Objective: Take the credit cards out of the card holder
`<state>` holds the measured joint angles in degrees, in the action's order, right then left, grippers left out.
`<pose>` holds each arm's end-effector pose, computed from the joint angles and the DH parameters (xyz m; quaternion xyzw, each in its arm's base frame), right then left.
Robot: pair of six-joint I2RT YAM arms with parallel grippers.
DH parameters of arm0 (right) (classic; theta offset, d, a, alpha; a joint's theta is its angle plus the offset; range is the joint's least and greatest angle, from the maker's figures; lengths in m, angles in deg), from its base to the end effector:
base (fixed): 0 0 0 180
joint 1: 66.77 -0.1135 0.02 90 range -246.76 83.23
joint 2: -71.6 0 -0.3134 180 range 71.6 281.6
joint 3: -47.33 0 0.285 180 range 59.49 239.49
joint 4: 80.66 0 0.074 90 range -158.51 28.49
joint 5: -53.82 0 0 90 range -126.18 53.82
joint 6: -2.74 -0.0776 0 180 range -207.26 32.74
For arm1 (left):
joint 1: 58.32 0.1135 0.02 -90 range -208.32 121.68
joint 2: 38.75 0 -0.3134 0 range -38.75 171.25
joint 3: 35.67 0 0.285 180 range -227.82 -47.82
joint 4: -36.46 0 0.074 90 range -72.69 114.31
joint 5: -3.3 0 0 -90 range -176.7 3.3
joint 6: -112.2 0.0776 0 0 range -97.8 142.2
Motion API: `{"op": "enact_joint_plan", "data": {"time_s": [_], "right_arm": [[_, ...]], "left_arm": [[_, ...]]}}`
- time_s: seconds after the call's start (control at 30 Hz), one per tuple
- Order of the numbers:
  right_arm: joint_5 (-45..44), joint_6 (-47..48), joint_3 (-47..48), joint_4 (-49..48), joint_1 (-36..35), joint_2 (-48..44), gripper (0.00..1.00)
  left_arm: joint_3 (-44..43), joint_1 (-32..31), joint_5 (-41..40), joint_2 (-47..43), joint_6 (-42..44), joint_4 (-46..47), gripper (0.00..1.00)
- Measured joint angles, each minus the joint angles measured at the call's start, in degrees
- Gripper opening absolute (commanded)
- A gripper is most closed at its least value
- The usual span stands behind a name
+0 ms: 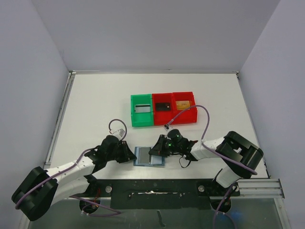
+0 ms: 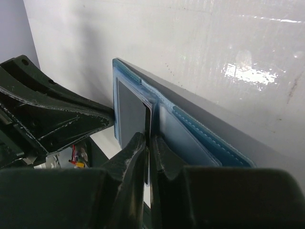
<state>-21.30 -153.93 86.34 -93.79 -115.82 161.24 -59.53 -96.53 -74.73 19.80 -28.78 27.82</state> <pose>0.1927 0.2525 0.1159 0.0796 0.8876 0.4331 0.1350 0.1471 -0.1363 0.1158 -0.0605 0.9121 -0.3448 0.2133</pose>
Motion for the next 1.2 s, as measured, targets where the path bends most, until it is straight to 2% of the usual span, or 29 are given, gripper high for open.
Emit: {"op": "enact_joint_plan", "data": {"time_s": [0.07, 0.13, 0.33, 0.5, 0.7, 0.87, 1.0, 1.07, 1.2], "right_arm": [[0.5, 0.3, 0.0, 0.0, 0.2, 0.0, 0.04], [1.0, 0.4, 0.0, 0.0, 0.3, 0.1, 0.04], [1.5, 0.4, 0.0, -0.1, 0.4, 0.7, 0.02], [1.7, 0.4, 0.0, -0.1, 0.8, 1.2, 0.03], [2.3, 0.5, 0.0, -0.1, 1.4, 1.2, 0.04], [2.3, 0.7, 0.0, 0.4, 1.5, 1.2, 0.13], [2.1, 1.4, 0.0, 1.7, 1.5, 0.6, 0.19], [2.1, 1.6, 0.0, 1.9, 1.6, 0.3, 0.16], [2.4, 1.7, -0.6, 1.2, 1.8, 0.1, 0.02]], "left_arm": [[0.0, 0.0, 0.3, -0.5, 0.1, -0.2, 0.28], [-0.3, 0.0, 0.4, -1.5, 0.2, -0.2, 0.32], [-3.3, 0.0, 1.1, -2.2, 0.9, 1.2, 0.33], [-5.7, -0.5, 3.4, 2.3, 2.2, 5.3, 0.25], [-5.7, -1.9, 4.9, 8.9, 2.4, 6.8, 0.09], [-7.1, -2.7, 3.8, 11.7, 2.3, 5.5, 0.01], [-9.5, -3.1, 1.2, 12.9, 2.4, 2.6, 0.00], [-9.6, -3.2, 0.3, 12.8, 2.3, 1.9, 0.00], [-9.7, -3.5, -0.5, 12.4, 2.1, 1.3, 0.00]]}}
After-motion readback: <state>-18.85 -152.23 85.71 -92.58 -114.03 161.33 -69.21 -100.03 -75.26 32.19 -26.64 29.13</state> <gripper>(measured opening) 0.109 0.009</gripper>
